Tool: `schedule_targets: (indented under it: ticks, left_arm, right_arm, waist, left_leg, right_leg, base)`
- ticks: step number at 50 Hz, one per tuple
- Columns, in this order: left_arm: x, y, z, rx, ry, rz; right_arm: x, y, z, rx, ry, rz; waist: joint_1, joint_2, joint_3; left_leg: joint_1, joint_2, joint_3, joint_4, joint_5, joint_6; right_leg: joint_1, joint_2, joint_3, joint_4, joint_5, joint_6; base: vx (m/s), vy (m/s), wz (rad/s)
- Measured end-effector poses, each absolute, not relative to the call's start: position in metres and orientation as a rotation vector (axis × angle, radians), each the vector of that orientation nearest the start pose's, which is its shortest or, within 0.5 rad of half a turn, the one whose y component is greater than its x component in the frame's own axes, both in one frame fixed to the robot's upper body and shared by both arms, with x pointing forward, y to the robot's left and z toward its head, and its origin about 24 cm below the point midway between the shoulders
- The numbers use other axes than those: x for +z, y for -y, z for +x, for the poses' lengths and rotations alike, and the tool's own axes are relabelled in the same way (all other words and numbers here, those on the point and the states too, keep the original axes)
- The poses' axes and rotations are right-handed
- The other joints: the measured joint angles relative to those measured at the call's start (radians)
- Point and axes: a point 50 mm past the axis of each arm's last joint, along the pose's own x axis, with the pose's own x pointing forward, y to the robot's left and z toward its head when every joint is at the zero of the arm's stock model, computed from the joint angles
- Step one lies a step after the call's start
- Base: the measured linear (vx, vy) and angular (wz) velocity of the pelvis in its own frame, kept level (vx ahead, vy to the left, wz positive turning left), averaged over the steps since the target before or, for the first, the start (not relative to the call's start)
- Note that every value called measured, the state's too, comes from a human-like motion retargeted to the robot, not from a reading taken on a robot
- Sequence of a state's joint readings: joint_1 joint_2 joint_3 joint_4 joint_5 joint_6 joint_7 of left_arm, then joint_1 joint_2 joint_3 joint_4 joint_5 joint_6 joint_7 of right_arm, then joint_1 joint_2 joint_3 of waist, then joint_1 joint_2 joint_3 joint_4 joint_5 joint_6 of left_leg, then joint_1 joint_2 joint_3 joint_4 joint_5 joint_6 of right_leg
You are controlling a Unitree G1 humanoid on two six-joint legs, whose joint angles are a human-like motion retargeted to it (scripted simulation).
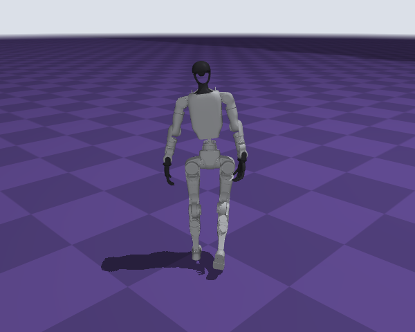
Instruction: Walk run
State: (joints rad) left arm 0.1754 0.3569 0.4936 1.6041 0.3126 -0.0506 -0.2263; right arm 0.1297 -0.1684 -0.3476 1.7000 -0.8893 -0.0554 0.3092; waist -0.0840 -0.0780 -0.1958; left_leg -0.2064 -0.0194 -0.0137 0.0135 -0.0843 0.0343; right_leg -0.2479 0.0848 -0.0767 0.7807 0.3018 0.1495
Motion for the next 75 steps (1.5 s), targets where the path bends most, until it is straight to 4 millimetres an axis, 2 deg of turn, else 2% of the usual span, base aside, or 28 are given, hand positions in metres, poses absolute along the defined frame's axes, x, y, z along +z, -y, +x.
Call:
schedule_targets:
  ticks: [3, 8, 11, 14, 18, 20, 22, 23, 25, 27, 30, 33, 36, 40, 43, 47, 50, 53, 55, 57, 60, 62, 65, 67, 68, 70, 72, 75]
  left_arm:
    - [-0.152, -0.288, -0.041, 0.237, -1.615, 0.028]
    - [-0.152, -0.297, 0.008, 0.207, -1.463, 0.066]
    - [-0.150, -0.297, 0.038, 0.232, -1.348, 0.031]
    - [-0.149, -0.290, 0.070, 0.240, -1.239, -0.015]
    - [-0.147, -0.276, 0.104, 0.183, -1.149, -0.045]
    - [-0.147, -0.263, 0.117, 0.116, -1.131, -0.036]
    - [-0.149, -0.249, 0.122, 0.028, -1.134, -0.004]
    - [-0.151, -0.242, 0.122, -0.024, -1.143, 0.019]
    - [-0.157, -0.224, 0.116, -0.148, -1.159, 0.077]
    - [-0.162, -0.212, 0.102, -0.255, -1.175, 0.138]
    - [-0.166, -0.214, 0.073, -0.360, -1.241, 0.204]
    - [-0.171, -0.217, 0.034, -0.412, -1.366, 0.259]
    - [-0.174, -0.215, -0.010, -0.378, -1.483, 0.293]
    - [-0.169, -0.201, -0.079, -0.299, -1.670, 0.205]
    - [-0.160, -0.181, -0.122, -0.283, -1.801, 0.037]
    - [-0.149, -0.156, -0.154, -0.297, -1.897, -0.125]
    - [-0.146, -0.151, -0.161, -0.324, -1.921, -0.124]
    - [-0.148, -0.158, -0.158, -0.355, -1.917, -0.063]
    - [-0.150, -0.168, -0.152, -0.356, -1.908, -0.022]
    - [-0.153, -0.179, -0.143, -0.323, -1.893, 0.008]
    - [-0.156, -0.189, -0.131, -0.248, -1.870, 0.030]
    - [-0.158, -0.195, -0.125, -0.177, -1.852, 0.028]
    - [-0.161, -0.206, -0.109, -0.030, -1.814, -0.027]
    - [-0.163, -0.214, -0.094, 0.028, -1.772, -0.062]
    - [-0.165, -0.219, -0.084, 0.043, -1.748, -0.069]
    - [-0.167, -0.226, -0.061, 0.049, -1.706, -0.054]
    - [-0.169, -0.231, -0.038, 0.029, -1.670, -0.001]
    - [-0.171, -0.234, -0.003, -0.042, -1.588, 0.100]
  right_arm:
    - [-0.170, 0.195, -0.059, 0.546, -1.755, -0.210]
    - [-0.175, 0.196, -0.021, 0.331, -1.545, -0.267]
    - [-0.176, 0.193, -0.017, 0.250, -1.530, -0.217]
    - [-0.175, 0.188, -0.026, 0.236, -1.567, -0.126]
    - [-0.173, 0.183, -0.053, 0.242, -1.656, -0.058]
    - [-0.171, 0.182, -0.070, 0.235, -1.719, -0.045]
    - [-0.167, 0.180, -0.089, 0.235, -1.793, -0.035]
    - [-0.165, 0.178, -0.098, 0.235, -1.830, -0.027]
    - [-0.162, 0.176, -0.112, 0.214, -1.885, 0.001]
    - [-0.160, 0.175, -0.118, 0.189, -1.898, 0.027]
    - [-0.163, 0.178, -0.108, 0.194, -1.847, 0.026]
    - [-0.168, 0.191, -0.080, 0.202, -1.771, -0.033]
    - [-0.172, 0.206, -0.038, 0.230, -1.658, -0.152]
    - [-0.172, 0.222, 0.037, 0.308, -1.438, -0.339]
    - [-0.164, 0.226, 0.087, 0.363, -1.280, -0.446]
    - [-0.151, 0.225, 0.133, 0.393, -1.109, -0.530]
    - [-0.147, 0.222, 0.146, 0.367, -1.035, -0.525]
    - [-0.151, 0.222, 0.133, 0.306, -1.049, -0.455]
    - [-0.158, 0.220, 0.112, 0.260, -1.113, -0.384]
    - [-0.167, 0.217, 0.080, 0.233, -1.235, -0.304]
    - [-0.174, 0.214, 0.015, 0.222, -1.504, -0.192]
    - [-0.172, 0.208, -0.032, 0.222, -1.679, -0.141]
    - [-0.166, 0.193, -0.086, 0.232, -1.850, -0.108]
    - [-0.162, 0.185, -0.106, 0.261, -1.896, -0.076]
    - [-0.161, 0.182, -0.111, 0.287, -1.902, -0.056]
    - [-0.159, 0.178, -0.117, 0.356, -1.908, -0.024]
    - [-0.158, 0.179, -0.119, 0.403, -1.912, -0.029]
    - [-0.159, 0.188, -0.113, 0.383, -1.882, -0.096]
  waist:
    - [-0.054, 0.045, 0.009]
    - [-0.166, 0.083, 0.028]
    - [-0.206, 0.083, 0.030]
    - [-0.231, 0.084, 0.030]
    - [-0.232, 0.125, 0.030]
    - [-0.236, 0.155, 0.028]
    - [-0.236, 0.173, 0.017]
    - [-0.233, 0.184, 0.014]
    - [-0.203, 0.183, 0.007]
    - [-0.191, 0.148, 0.002]
    - [-0.185, 0.068, -0.001]
    - [-0.168, 0.029, -0.005]
    - [-0.161, -0.002, -0.003]
    - [-0.145, -0.007, 0.006]
    - [-0.108, 0.002, 0.012]
    - [-0.063, 0.040, 0.035]
    - [-0.059, 0.071, 0.054]
    - [-0.029, 0.089, 0.076]
    - [-0.019, 0.089, 0.084]
    - [-0.004, 0.083, 0.081]
    - [0.048, 0.071, 0.055]
    - [0.069, 0.045, 0.020]
    - [0.042, 0.023, -0.015]
    - [0.035, 0.029, -0.011]
    - [0.041, 0.035, -0.009]
    - [0.067, 0.053, 0.000]
    - [0.044, 0.079, 0.006]
    - [-0.026, 0.119, 0.011]
  left_leg:
    - [0.037, 0.029, 0.068, 0.015, -0.037, 0.014]
    - [0.110, 0.020, 0.170, 0.025, -0.093, 0.022]
    - [0.165, -0.010, 0.241, 0.018, -0.126, 0.021]
    - [0.223, -0.036, 0.299, 0.013, -0.156, 0.011]
    - [0.279, -0.013, 0.363, 0.020, -0.167, -0.026]
    - [0.301, 0.015, 0.374, 0.039, -0.151, -0.051]
    - [0.319, 0.030, 0.381, 0.071, -0.099, -0.077]
    - [0.326, 0.044, 0.383, 0.094, -0.054, -0.092]
    - [0.340, 0.061, 0.400, 0.158, 0.083, -0.109]
    - [0.326, 0.072, 0.408, 0.279, 0.250, -0.091]
    - [0.243, 0.067, 0.403, 0.559, 0.408, 0.033]
    - [0.112, -0.002, 0.267, 0.756, 0.295, 0.020]
    - [0.023, -0.047, 0.203, 0.804, 0.215, -0.010]
    - [-0.064, -0.027, 0.188, 0.665, 0.068, 0.043]
    - [-0.108, -0.026, 0.165, 0.483, 0.066, 0.053]
    - [-0.161, -0.060, 0.002, 0.247, 0.078, -0.016]
    - [-0.209, -0.072, -0.069, 0.093, 0.091, -0.075]
    - [-0.224, -0.072, -0.037, -0.016, 0.080, -0.208]
    - [-0.212, -0.103, -0.091, -0.034, 0.082, -0.185]
    - [-0.191, -0.121, -0.145, -0.004, 0.134, -0.148]
    - [-0.150, -0.120, -0.101, 0.025, 0.217, -0.099]
    - [-0.131, -0.149, -0.128, 0.031, 0.183, -0.013]
    - [-0.122, -0.123, -0.100, 0.076, 0.115, -0.020]
    - [-0.077, -0.096, -0.063, 0.073, 0.079, -0.005]
    - [-0.056, -0.077, -0.046, 0.069, 0.062, -0.002]
    - [-0.013, -0.049, 0.007, 0.061, 0.033, 0.007]
    - [0.025, -0.034, 0.023, 0.055, 0.012, 0.011]
    - [0.066, -0.026, 0.042, 0.047, -0.012, 0.015]
  right_leg:
    - [-0.104, -0.056, -0.140, 0.043, -0.184, -0.120]
    - [-0.230, -0.150, -0.283, -0.097, -0.311, -0.163]
    - [-0.273, -0.177, -0.317, -0.267, -0.316, -0.206]
    - [-0.287, -0.193, -0.357, -0.477, -0.301, -0.247]
    - [-0.252, -0.171, -0.510, -0.691, -0.338, -0.322]
    - [-0.209, -0.147, -0.584, -0.747, -0.305, -0.386]
    - [-0.158, -0.143, -0.700, -0.749, -0.284, -0.386]
    - [-0.152, -0.131, -0.673, -0.743, -0.277, -0.401]
    - [-0.160, -0.103, -0.445, -0.698, -0.310, -0.410]
    - [-0.110, -0.126, -0.452, -0.692, -0.327, -0.404]
    - [-0.027, -0.148, -0.423, -0.710, -0.343, -0.397]
    - [0.024, -0.135, -0.332, -0.724, -0.347, -0.380]
    - [0.065, -0.114, -0.240, -0.737, -0.338, -0.376]
    - [0.113, -0.047, -0.046, -0.739, -0.327, -0.384]
    - [0.141, 0.010, 0.109, -0.723, -0.329, -0.396]
    - [0.200, 0.094, 0.282, -0.708, -0.337, -0.407]
    - [0.247, 0.139, 0.351, -0.697, -0.357, -0.411]
    - [0.305, 0.169, 0.391, -0.687, -0.378, -0.411]
    - [0.339, 0.174, 0.370, -0.682, -0.375, -0.411]
    - [0.367, 0.179, 0.353, -0.670, -0.354, -0.404]
    - [0.393, 0.165, 0.348, -0.621, -0.282, -0.346]
    - [0.380, 0.127, 0.300, -0.563, -0.158, -0.278]
    - [0.312, 0.124, 0.264, -0.398, 0.063, -0.091]
    - [0.261, 0.117, 0.172, -0.278, 0.158, 0.058]
    - [0.233, 0.098, 0.101, -0.230, 0.200, 0.098]
    - [0.164, 0.073, 0.035, -0.125, 0.128, 0.057]
    - [0.094, 0.049, -0.037, -0.076, 0.002, -0.017]
    - [-0.011, 0.017, -0.088, -0.085, -0.138, -0.075]
  base:
    - [0.27, -0.10, -1.47]
    - [0.30, -0.12, -1.01]
    - [0.28, -0.07, -1.14]
    - [0.42, -0.16, -1.00]
    - [0.50, -0.25, -0.87]
    - [0.56, -0.28, -0.44]
    - [0.62, -0.32, -0.50]
    - [0.67, -0.36, -0.70]
    - [0.70, -0.39, -0.91]
    - [0.65, -0.44, -1.08]
    - [0.59, -0.55, -1.66]
    - [0.43, -0.37, -2.12]
    - [0.42, -0.34, -2.40]
    - [0.49, -0.31, -2.71]
    - [0.46, -0.17, -2.86]
    - [0.55, -0.10, -2.38]
    - [0.61, -0.03, -1.28]
    - [0.63, -0.01, -0.91]
    - [0.80, -0.09, -0.38]
    - [0.78, -0.14, -0.45]
    - [0.92, -0.04, -0.89]
    - [0.93, -0.07, -0.76]
    - [0.85, -0.19, -0.72]
    - [0.58, -0.22, -1.11]
    - [0.49, -0.18, -1.38]
    - [0.48, -0.09, -1.47]
    - [0.53, -0.03, -0.69]
    - [0.51, -0.02, -0.15]
